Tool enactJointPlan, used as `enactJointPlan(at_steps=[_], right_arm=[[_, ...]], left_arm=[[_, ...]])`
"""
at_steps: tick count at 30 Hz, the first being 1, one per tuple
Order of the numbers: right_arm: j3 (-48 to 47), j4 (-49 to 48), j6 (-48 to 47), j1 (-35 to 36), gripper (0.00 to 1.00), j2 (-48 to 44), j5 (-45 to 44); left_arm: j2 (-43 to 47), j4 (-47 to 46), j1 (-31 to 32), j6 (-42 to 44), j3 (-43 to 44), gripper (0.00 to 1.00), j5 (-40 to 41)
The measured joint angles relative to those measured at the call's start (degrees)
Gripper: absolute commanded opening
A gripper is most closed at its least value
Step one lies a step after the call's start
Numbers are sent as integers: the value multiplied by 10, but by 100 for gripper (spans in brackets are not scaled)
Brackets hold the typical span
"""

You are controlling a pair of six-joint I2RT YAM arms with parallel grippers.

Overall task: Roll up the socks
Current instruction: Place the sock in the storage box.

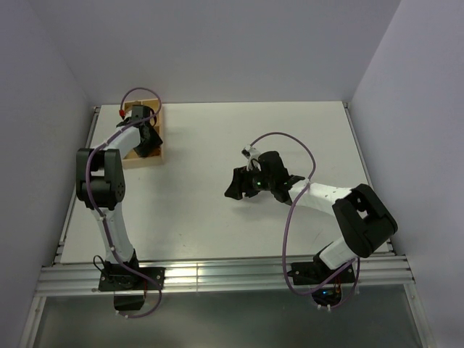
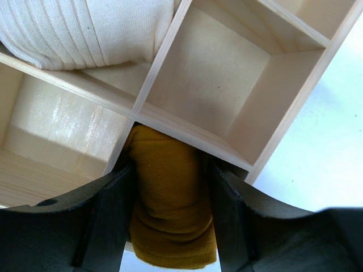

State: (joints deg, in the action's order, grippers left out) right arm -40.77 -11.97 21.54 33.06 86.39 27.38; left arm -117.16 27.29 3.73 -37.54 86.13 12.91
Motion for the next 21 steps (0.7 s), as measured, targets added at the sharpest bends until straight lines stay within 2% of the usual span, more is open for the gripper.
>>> enactJointPlan(at_steps=[9,13,17,21], right_arm=[[0,0,0,0,71,0,1],[0,0,0,0,71,0,2],[0,0,0,0,70,0,4],[0,0,-1,0,70,0,7]], left_arm=[[6,4,1,-7,-2,62,3],[16,18,2,-12,-8,66,3],[33,42,4,-17,-9,76,5],[51,57,4,-26,-9,74,9]])
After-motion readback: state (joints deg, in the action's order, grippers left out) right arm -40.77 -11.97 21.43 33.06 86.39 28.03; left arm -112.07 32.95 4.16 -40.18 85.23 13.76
